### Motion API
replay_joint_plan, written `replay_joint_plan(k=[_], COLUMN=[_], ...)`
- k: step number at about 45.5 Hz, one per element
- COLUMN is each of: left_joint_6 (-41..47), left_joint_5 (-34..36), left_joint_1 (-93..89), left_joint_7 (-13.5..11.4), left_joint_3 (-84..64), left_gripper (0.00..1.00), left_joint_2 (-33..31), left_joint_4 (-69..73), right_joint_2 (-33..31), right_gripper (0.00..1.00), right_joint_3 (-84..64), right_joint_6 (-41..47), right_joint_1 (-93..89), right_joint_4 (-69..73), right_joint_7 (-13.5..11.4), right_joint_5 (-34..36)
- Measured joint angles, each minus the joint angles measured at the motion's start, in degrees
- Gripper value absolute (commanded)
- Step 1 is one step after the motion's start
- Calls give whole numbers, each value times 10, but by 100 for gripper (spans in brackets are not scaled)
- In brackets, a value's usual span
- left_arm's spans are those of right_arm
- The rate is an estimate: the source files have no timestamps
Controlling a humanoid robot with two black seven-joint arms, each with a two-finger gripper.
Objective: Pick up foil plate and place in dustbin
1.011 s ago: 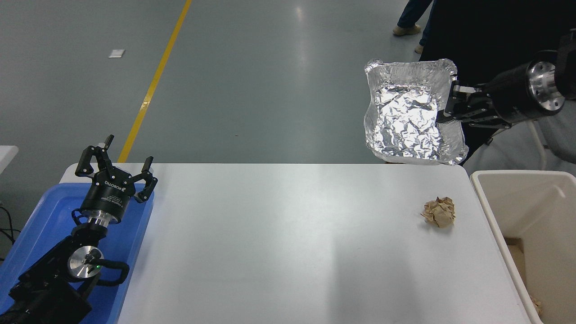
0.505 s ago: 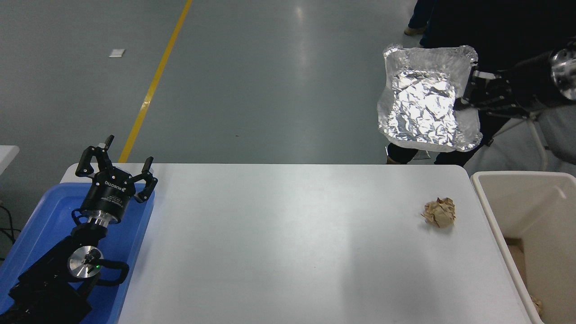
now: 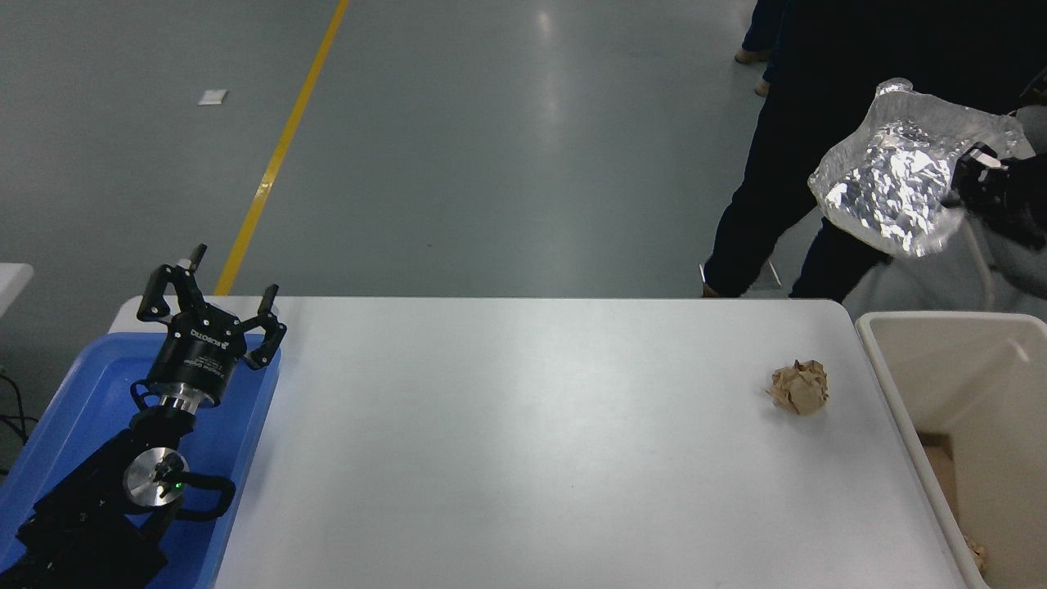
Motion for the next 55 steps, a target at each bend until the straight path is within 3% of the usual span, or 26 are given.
replay_joint_plan(k=[11, 28, 52, 55], left_joint_6=[0, 0, 0, 0], left_joint_5=[0, 0, 0, 0], left_joint_1=[0, 0, 0, 0], left_joint_7=[0, 0, -1, -1], left_joint_3=[0, 0, 0, 0], left_gripper=[98, 98, 98, 98], left_joint_2=[0, 0, 0, 0], left_joint_4=[0, 0, 0, 0], right_joint_2=[25, 36, 72, 76], right_gripper=[0, 0, 0, 38], right_joint_3=[10, 32, 105, 109], right_joint_6=[-85, -173, -228, -232], right_joint_1=[-128, -262, -384, -390], right_joint_4=[-97, -133, -139, -140], right_joint_7=[-2, -6, -8, -8], right_joint_5=[60, 137, 167, 168])
